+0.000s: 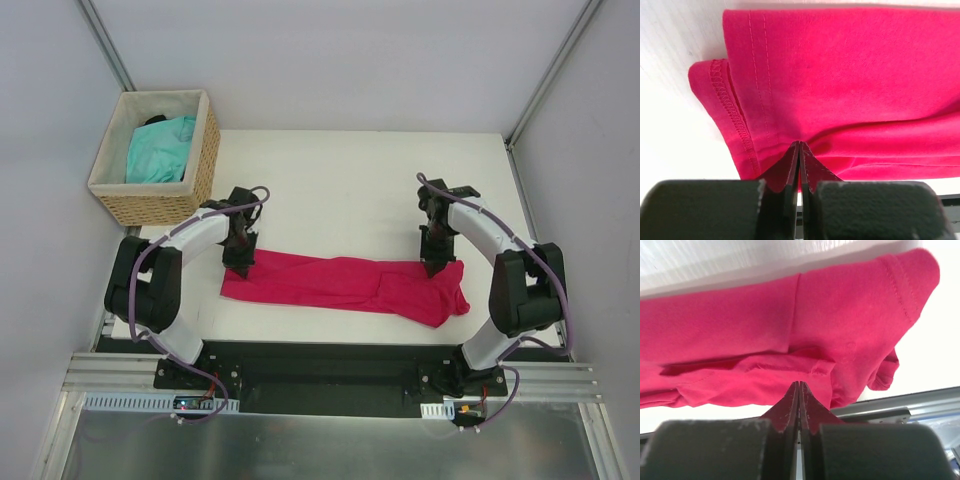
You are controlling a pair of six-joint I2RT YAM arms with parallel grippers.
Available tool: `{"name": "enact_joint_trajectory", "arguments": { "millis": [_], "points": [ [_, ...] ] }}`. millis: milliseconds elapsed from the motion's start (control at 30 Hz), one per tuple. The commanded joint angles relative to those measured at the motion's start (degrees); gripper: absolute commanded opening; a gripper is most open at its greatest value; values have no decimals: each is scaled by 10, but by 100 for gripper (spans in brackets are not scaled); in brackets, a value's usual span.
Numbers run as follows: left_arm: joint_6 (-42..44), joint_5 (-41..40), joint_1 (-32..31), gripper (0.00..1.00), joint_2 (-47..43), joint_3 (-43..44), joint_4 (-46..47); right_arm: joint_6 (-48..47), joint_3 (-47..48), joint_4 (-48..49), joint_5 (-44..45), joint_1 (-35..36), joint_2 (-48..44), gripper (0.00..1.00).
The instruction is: Fold and stack the t-shirts
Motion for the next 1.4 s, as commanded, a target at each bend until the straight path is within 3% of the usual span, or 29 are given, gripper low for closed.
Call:
{"name": "enact_joint_trajectory", "arguments": {
  "millis": [0, 300, 500, 600, 733, 1000, 1167, 1367],
  "points": [
    [-16, -15, 0, 0, -27, 8, 6, 15, 1, -37, 20, 15, -5, 1],
    [-34, 29, 0, 0, 8, 21, 24, 62, -80, 90, -34, 17, 24, 1],
    [-38, 53, 0, 0, 22, 23, 33, 53, -116, 173, -27, 23, 17, 1],
    [-40, 70, 1, 0, 43, 26, 31, 48, -109, 170, -19, 23, 41, 1],
    [-35, 106, 1, 0, 78, 55, 10, 39, -62, 144, -5, 26, 67, 1],
    [-26, 105, 1, 0, 92, 87, -49, 14, 20, 95, 17, 16, 89, 1],
    [-9, 161, 1, 0, 96, 96, -94, -11, 105, 73, 11, -1, 169, 1],
    [33, 152, 3, 0, 84, 125, -177, -24, 216, 37, 2, -14, 240, 1]
  ]
}}
